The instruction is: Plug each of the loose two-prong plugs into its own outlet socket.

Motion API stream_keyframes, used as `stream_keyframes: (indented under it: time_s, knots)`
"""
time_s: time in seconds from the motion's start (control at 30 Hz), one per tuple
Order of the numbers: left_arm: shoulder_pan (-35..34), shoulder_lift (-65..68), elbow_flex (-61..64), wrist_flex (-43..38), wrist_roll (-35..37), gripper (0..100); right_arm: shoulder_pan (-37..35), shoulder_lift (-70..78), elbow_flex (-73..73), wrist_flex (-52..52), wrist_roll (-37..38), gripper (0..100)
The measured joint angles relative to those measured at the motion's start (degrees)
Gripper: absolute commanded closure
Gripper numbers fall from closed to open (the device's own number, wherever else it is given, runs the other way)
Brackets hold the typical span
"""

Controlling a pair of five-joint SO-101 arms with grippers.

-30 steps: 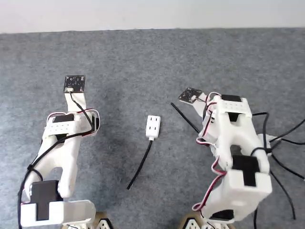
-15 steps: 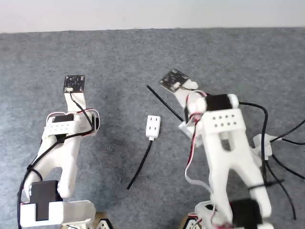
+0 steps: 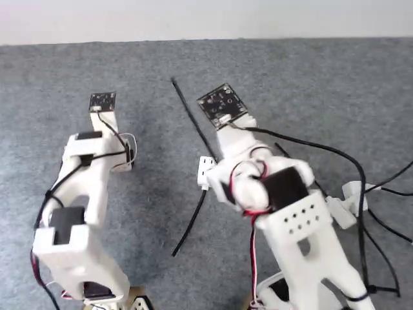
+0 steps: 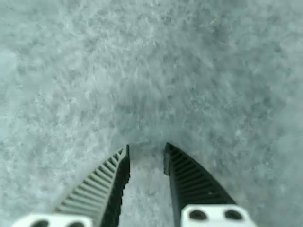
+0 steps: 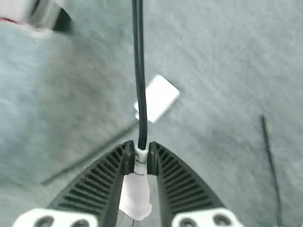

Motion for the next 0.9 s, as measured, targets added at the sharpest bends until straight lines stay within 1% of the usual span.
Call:
stream_keyframes:
  time_s: [0.13, 0.23, 0.4, 0.63, 0.73, 0.8, 0.9]
  knots:
    - [0.5, 4.6, -6.7, 3.4, 0.4, 88, -6.4, -0.6, 3.2, -4.1, -1.6, 99.0]
    - [2.5, 5.8, -9.2, 3.7, 0.5, 88, -8.8, -0.6, 6.8, -7.6, -1.7, 99.0]
    - [7.9, 5.9, -11.0, 3.4, 0.5, 88, -9.2, -0.6, 13.3, -12.9, -1.7, 99.0]
    - [14.2, 5.9, -13.7, 3.7, 0.4, 88, -9.2, -0.6, 17.3, -16.9, 0.3, 99.0]
    - [15.5, 4.3, -13.7, 5.2, -1.9, 88, -9.1, -0.6, 19.1, -19.1, 1.6, 99.0]
    - [16.3, 2.1, -12.0, 5.0, -3.3, 88, -9.1, -0.6, 19.7, -20.0, 1.8, 99.0]
    - [16.7, -1.6, -6.6, 2.5, -4.2, 88, -9.1, -0.6, 19.7, -20.3, 1.9, 99.0]
